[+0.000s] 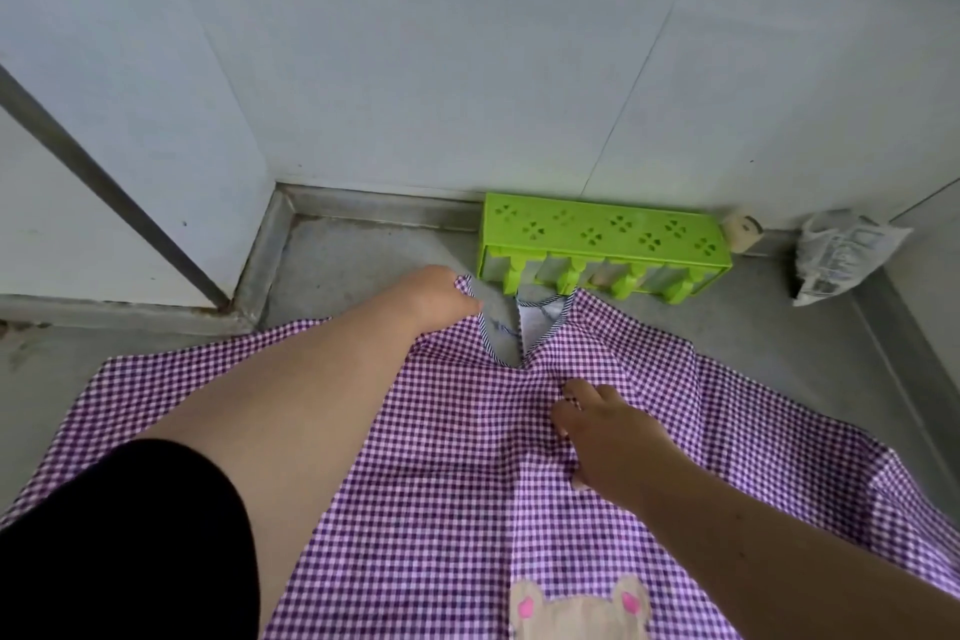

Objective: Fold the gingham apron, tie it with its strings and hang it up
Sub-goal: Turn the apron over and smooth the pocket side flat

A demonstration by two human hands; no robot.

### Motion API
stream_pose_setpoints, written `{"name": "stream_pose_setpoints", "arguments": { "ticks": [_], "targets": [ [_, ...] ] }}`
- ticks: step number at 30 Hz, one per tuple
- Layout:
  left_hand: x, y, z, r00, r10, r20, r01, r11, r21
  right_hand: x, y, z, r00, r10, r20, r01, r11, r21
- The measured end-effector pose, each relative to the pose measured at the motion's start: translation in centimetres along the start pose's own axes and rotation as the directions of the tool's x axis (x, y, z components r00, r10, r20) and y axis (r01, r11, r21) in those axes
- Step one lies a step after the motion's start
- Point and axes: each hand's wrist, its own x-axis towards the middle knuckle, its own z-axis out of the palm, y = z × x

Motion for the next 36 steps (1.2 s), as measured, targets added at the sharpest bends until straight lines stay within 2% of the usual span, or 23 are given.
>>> {"name": "stream_pose_setpoints", "arguments": {
  "ticks": [2, 4, 6, 7, 8, 9, 11, 12, 13, 15, 17, 19, 21, 23, 27, 29, 31, 33, 34, 36],
  "targets": [
    [-0.8, 0.4, -0.5, 0.998, 0.06, 0.008, -0.058, 0.989, -0.132, -0.1, 0.0, 0.0, 1.0, -0.003, -0.003, 0.003, 1.0, 0.003],
    [-1.8, 0.8, -1.1, 0.993, 0.116, 0.018, -0.102, 0.931, -0.352, -0.2, 0.0, 0.1, 1.0, -0.009, -0.013, 0.009, 1.0, 0.005],
    [-2.4, 1.0, -1.7, 0.99, 0.133, 0.037, -0.081, 0.779, -0.622, -0.4, 0.0, 0.2, 1.0, -0.02, -0.024, 0.02, 1.0, 0.0],
    [-2.5, 1.1, -1.9, 0.991, 0.127, 0.036, -0.064, 0.703, -0.708, -0.4, 0.1, 0.3, 0.999, -0.026, -0.026, 0.026, 1.0, 0.0],
    [-2.6, 0.9, -2.0, 0.994, 0.104, 0.027, -0.053, 0.689, -0.723, -0.5, 0.1, 0.3, 0.999, -0.03, -0.024, 0.03, 1.0, 0.006],
    [-2.7, 0.7, -2.0, 0.997, 0.078, 0.014, -0.048, 0.737, -0.675, -0.5, 0.2, 0.3, 0.999, -0.033, -0.022, 0.033, 0.999, 0.012],
    [-2.2, -0.2, -1.7, 0.999, 0.034, -0.023, -0.04, 0.938, -0.343, -0.5, 0.2, 0.3, 0.999, -0.035, -0.023, 0.035, 0.999, 0.02],
    [-2.0, -0.7, -1.3, 0.999, 0.007, -0.048, -0.017, 0.977, -0.213, -0.5, 0.3, 0.3, 0.999, -0.038, -0.024, 0.038, 0.999, 0.018],
    [-1.9, -1.1, -1.0, 0.999, 0.004, -0.052, -0.011, 0.992, -0.124, -0.5, 0.2, 0.3, 0.999, -0.042, -0.027, 0.042, 0.999, 0.011],
    [-1.9, -1.8, -0.1, 0.997, -0.015, -0.078, 0.005, 0.992, -0.128, -0.4, 0.3, 0.3, 0.998, -0.054, -0.032, 0.053, 0.999, -0.006],
    [-2.7, -2.2, 0.9, 0.994, 0.0, -0.113, -0.005, 0.999, -0.047, -0.4, 0.6, 0.3, 0.996, -0.077, -0.048, 0.077, 0.997, -0.004],
    [-3.6, -2.9, 2.2, 0.985, 0.095, -0.145, -0.07, 0.983, 0.169, -0.3, 1.1, 0.1, 0.993, -0.105, -0.057, 0.106, 0.994, 0.014],
    [-4.2, -4.0, 3.2, 0.982, 0.121, -0.146, -0.069, 0.946, 0.318, -0.2, 1.5, -0.2, 0.991, -0.117, -0.063, 0.118, 0.993, 0.009],
    [-4.3, -5.2, 3.2, 0.978, 0.057, -0.201, 0.016, 0.938, 0.346, -0.1, 1.7, -0.5, 0.991, -0.119, -0.061, 0.119, 0.993, 0.002],
    [-4.7, -7.0, 2.2, 0.948, -0.046, -0.315, 0.128, 0.961, 0.245, 0.2, 1.4, -0.9, 0.993, -0.122, -0.006, 0.122, 0.992, -0.012],
    [-5.2, -7.9, 1.9, 0.926, -0.003, -0.378, 0.104, 0.964, 0.247, 0.4, 1.1, -1.1, 0.995, -0.099, 0.005, 0.099, 0.995, -0.007],
    [-6.0, -8.6, 1.9, 0.888, 0.174, -0.426, -0.029, 0.945, 0.325, 0.7, 0.5, -1.5, 0.998, -0.062, 0.002, 0.062, 0.998, -0.009],
    [-7.0, -9.1, 2.3, 0.885, 0.354, -0.303, -0.195, 0.872, 0.45, 1.0, -0.7, -1.9, 0.998, -0.051, -0.021, 0.051, 0.999, -0.015],
    [-7.5, -9.4, 2.7, 0.898, 0.384, -0.216, -0.251, 0.848, 0.468, 1.2, -1.5, -2.0, 0.996, -0.073, -0.044, 0.073, 0.997, -0.009],
    [-8.4, -10.0, 3.2, 0.929, 0.358, -0.094, -0.292, 0.864, 0.411, 1.6, -3.7, -2.4, 0.985, -0.152, -0.085, 0.153, 0.988, 0.0]
  ]
}}
